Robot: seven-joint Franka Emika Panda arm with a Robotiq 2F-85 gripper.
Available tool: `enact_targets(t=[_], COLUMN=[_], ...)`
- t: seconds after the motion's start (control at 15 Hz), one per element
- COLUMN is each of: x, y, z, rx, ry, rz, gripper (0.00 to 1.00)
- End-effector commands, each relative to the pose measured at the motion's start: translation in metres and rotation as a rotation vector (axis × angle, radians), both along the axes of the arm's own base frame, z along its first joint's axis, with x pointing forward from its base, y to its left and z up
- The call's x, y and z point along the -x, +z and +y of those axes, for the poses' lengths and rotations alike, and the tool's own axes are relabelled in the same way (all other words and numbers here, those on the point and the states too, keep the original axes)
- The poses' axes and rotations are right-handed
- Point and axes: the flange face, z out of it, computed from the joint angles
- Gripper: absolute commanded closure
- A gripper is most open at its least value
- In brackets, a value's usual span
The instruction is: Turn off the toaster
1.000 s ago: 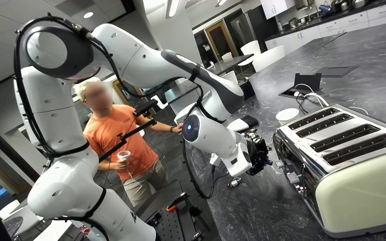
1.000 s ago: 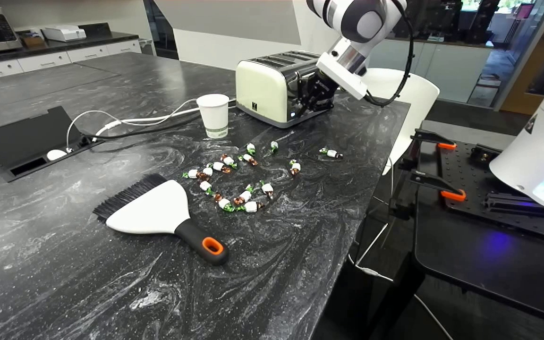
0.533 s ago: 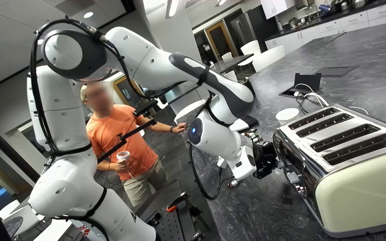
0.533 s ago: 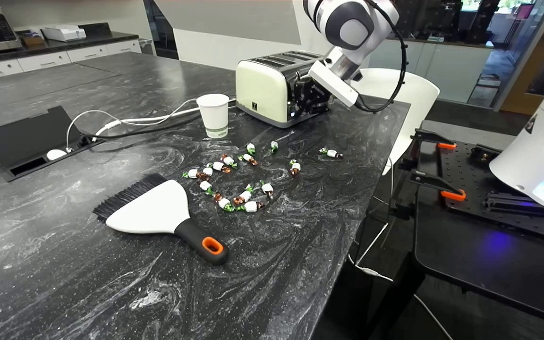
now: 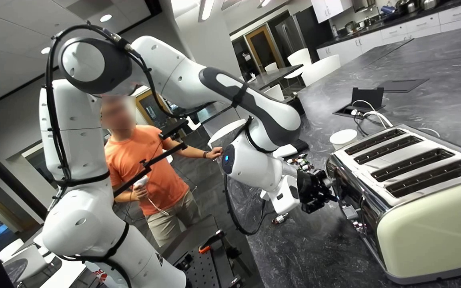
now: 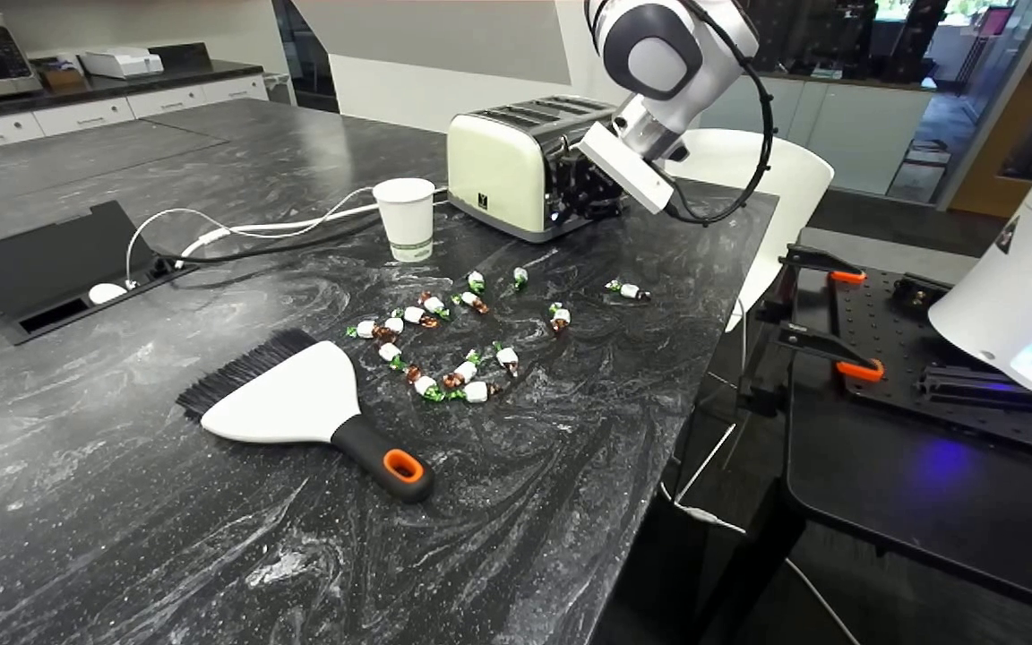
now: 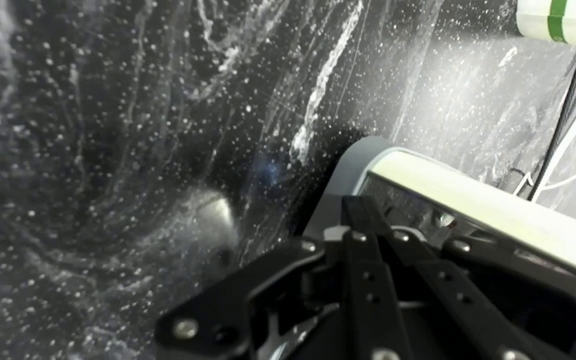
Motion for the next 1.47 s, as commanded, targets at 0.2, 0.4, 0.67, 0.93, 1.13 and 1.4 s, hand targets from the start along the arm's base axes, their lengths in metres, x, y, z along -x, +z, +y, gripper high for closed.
enact_targets(t=[0.2, 0.4, 0.67, 0.93, 1.13, 1.4], x=[0.015, 0.039, 0.082, 0.111, 0.123, 0.138], y=[0.027, 0.043, 0.073, 0.108, 0.128, 0.147], z=[-0.013, -0.016, -0.026, -0.048, -0.059, -0.054], rx=[0.085, 0.108, 0.129, 0.17, 0.211, 0.265], ry=[0.003, 0.044, 0.115, 0.125, 0.167, 0.249], rz=[-0.014, 0.006, 0.036, -0.027, -0.107, -0.185], gripper=[1.0, 1.0, 1.0, 1.0, 1.0, 1.0])
